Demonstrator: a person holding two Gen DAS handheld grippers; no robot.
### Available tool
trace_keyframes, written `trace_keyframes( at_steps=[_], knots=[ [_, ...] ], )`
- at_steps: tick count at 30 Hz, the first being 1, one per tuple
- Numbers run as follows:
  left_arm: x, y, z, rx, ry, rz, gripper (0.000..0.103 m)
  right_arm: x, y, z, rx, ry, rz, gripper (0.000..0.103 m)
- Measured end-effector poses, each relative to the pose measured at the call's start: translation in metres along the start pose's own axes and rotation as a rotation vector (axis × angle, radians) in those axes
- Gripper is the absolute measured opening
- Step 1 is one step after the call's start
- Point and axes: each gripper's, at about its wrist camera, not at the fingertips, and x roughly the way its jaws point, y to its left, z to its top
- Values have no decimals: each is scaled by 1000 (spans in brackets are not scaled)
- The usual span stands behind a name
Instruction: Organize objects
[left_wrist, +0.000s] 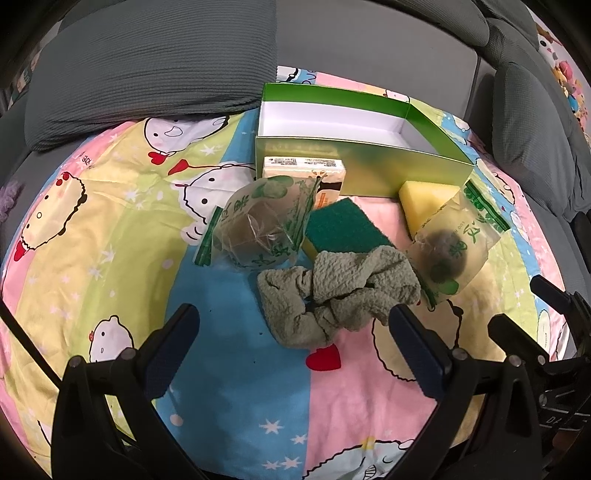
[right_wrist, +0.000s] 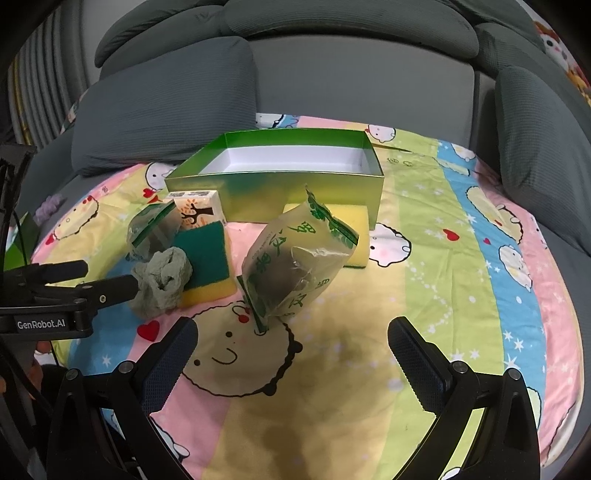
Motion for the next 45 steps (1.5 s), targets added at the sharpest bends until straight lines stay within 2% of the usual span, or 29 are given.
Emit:
trace_keyframes(
  at_steps=[14,20,22,27,33,35,45],
  knots=[
    [4,1,1,2,3,-8,102,2,5,0,-28,8,15,103],
    [5,2,2,-2,7,-34,102,4,10,-1,-47,13,35,103],
    [7,6,2,-19,15,-69,102,4,14,-2,-67,12,68,103],
    [20,23,-1,-130,69,-220,102,9,29,-10,-132,29,191,103],
    [29,27,-5,-172,75,-320,95,9,51,-14,-213,-4,277,102],
    [31,27,-5,-185,69,-361,93,15,55,-11,-219,-12,284,97],
    [46,37,-4,-238,85,-456,73,48,68,0,-242,2,339,67]
  ],
)
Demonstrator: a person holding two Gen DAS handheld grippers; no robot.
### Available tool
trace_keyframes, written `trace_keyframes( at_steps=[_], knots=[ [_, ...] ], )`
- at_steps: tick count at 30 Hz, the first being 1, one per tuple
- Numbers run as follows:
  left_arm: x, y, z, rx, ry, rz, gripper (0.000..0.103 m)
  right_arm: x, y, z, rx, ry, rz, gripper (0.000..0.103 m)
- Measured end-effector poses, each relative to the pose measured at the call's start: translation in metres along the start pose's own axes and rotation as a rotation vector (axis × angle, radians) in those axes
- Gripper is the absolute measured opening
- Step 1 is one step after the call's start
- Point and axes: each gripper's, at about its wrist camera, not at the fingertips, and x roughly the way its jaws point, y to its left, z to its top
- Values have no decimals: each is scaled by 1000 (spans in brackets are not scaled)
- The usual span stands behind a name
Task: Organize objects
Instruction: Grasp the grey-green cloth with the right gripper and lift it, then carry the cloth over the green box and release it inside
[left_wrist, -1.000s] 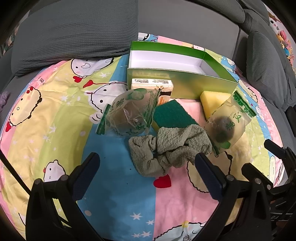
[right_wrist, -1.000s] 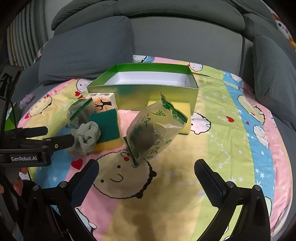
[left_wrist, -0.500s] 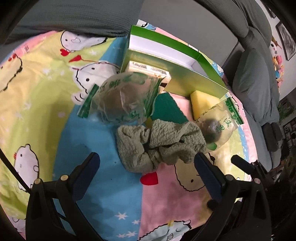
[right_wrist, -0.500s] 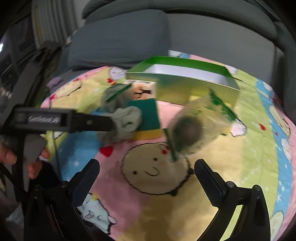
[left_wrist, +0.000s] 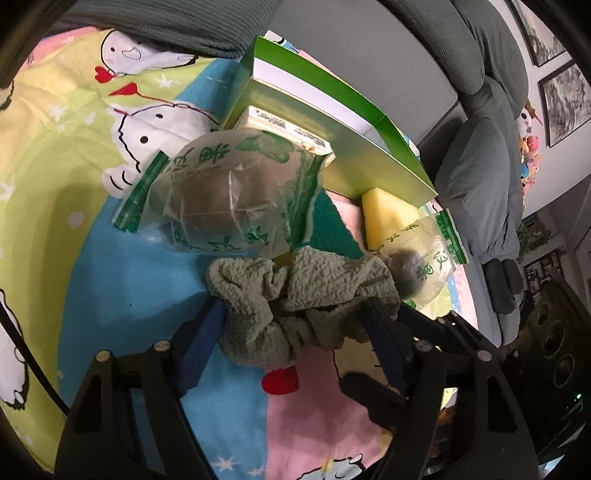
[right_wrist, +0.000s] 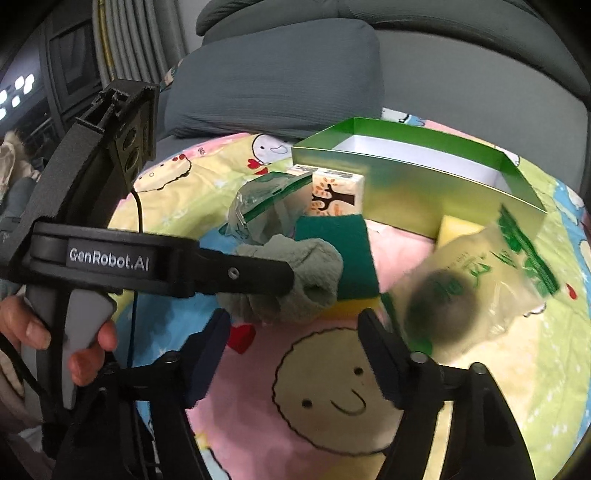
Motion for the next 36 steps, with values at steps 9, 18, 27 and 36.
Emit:
trace_keyframes(
  at_steps=[9,18,27,36],
  knots=[
    [-1,6,-1,-22,17,-68,21,22,-6,4,36,36,61,28],
    [-11,1,-4,-8,3,-88,12,12,0,1,30,1,86,9],
    [-45,-33,-4,98,-70,-123,12,-31,3,8,40,-100,106,8],
    [-59,-85,35,244,-126,-148,11,-70,-8,42,22,-231,35,8]
  ],
)
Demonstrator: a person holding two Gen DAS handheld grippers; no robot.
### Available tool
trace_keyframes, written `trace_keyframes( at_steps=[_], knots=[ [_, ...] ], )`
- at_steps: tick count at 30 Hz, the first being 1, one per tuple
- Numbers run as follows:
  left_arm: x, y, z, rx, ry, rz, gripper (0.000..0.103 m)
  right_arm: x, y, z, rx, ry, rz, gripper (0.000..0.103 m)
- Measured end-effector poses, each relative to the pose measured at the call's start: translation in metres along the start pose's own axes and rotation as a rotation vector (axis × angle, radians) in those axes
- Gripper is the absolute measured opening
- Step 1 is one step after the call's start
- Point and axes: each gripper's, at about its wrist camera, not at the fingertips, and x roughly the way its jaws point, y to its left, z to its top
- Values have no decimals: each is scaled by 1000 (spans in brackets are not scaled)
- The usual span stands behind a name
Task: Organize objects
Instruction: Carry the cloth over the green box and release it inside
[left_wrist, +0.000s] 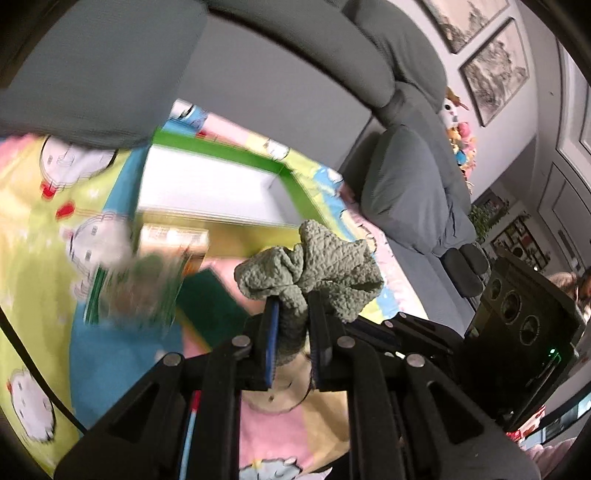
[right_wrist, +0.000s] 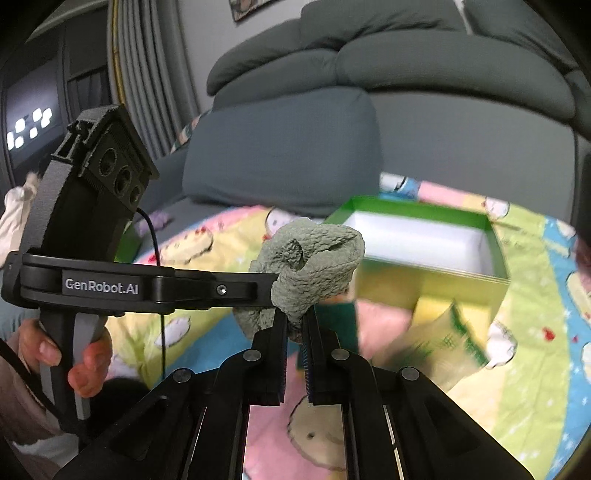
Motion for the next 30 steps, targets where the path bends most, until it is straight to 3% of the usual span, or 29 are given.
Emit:
trace_keyframes(
  at_steps=[8,11,16,26,27,29,30],
  knots=[
    [17,-19,61,86,-37,6,11,-5,-30,53,-4,-88,-66,8],
    [31,-16,81,76,-33,0,11,2,-45,71,8,-97,-83,8],
    [62,4,101,23,-4,5,11,25,-67,86,39,-63,-98,8],
    [114,43,114,-64,62,76,12,83,-102,80,115,55,-118,9],
    [118,46,114,-73,68,87,15,89,-105,80,123,78,-129,9],
    [126,54,114,-97,82,109,31,100,-110,80,144,123,-168,9],
    [129,56,114,-98,90,114,49,105,-114,79,154,142,-182,9]
  ],
)
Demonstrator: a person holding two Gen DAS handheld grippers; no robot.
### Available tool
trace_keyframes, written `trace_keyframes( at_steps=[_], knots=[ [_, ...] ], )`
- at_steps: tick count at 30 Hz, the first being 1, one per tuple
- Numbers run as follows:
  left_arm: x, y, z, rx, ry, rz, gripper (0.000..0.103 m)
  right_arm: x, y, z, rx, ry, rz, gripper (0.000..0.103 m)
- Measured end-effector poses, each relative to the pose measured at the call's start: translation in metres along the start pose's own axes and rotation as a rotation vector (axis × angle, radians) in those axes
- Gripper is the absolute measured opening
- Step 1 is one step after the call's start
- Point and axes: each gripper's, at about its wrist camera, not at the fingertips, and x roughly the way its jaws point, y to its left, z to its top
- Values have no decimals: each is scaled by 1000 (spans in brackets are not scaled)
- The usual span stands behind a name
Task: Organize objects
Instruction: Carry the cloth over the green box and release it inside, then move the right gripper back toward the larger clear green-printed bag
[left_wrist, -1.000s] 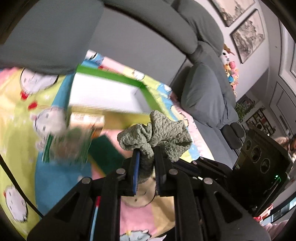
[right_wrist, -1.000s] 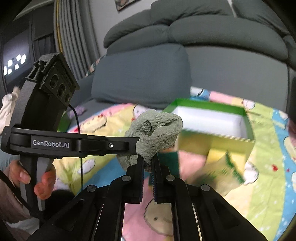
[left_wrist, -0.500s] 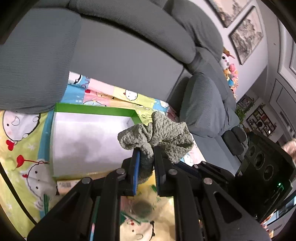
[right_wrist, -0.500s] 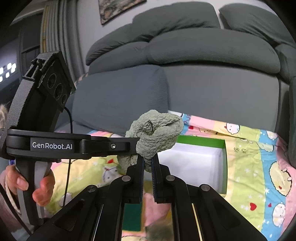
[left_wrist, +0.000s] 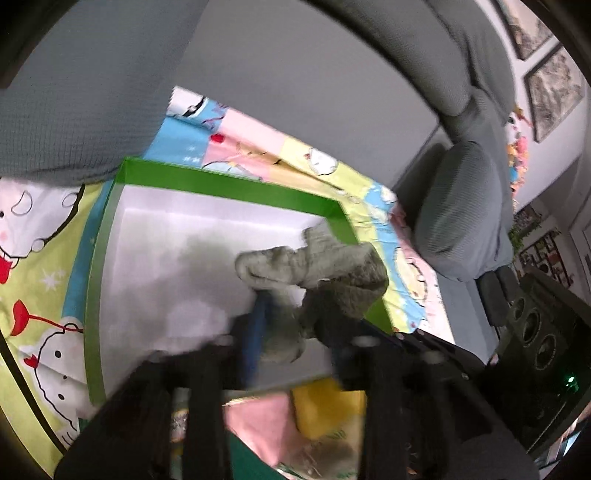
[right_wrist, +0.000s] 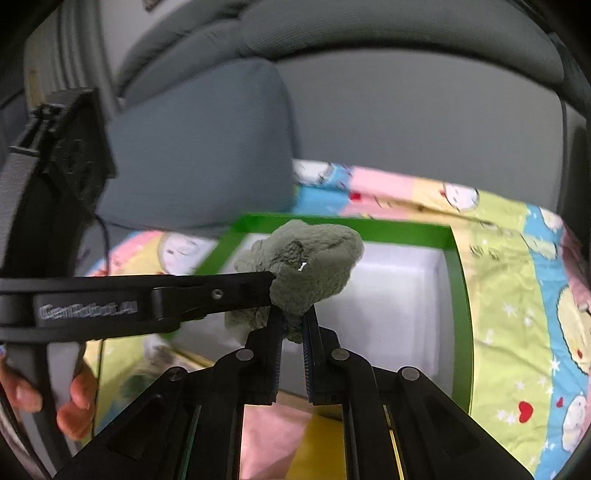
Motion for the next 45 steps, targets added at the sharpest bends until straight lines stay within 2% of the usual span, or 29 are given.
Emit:
trace_keyframes(
  at_steps=[1,3,4,6,8,9,10,15,26,36,45],
  knots=[
    [2,2,0,-4,0,16,62,4,-3,0,11,14,-6,9],
    [5,7,-1,-10,-2,41,78,8,-6,0,27,35,-23,14],
    [6,9,-1,-14,-2,52,83,9,-8,0,31,42,-34,21],
    [4,11,-1,-11,-2,87,85,8,-11,-1,39,51,-48,36],
    [1,12,-2,0,-13,120,95,3,-14,-2,49,53,-76,64],
    [-3,11,-3,9,-26,139,102,0,-14,-2,54,48,-83,69],
    [-5,10,-4,19,-37,154,102,-5,-16,-3,58,36,-86,74],
    [-27,-2,-18,101,-61,256,102,-29,-23,-7,76,5,-93,75],
    [-69,-45,-74,279,-134,402,102,-91,-16,-47,91,-21,-88,76],
    [-91,-74,-111,372,-182,434,102,-124,-5,-75,101,-41,-87,76],
    [-96,-86,-135,400,-177,429,102,-135,-6,-97,111,-30,-89,76]
  ],
)
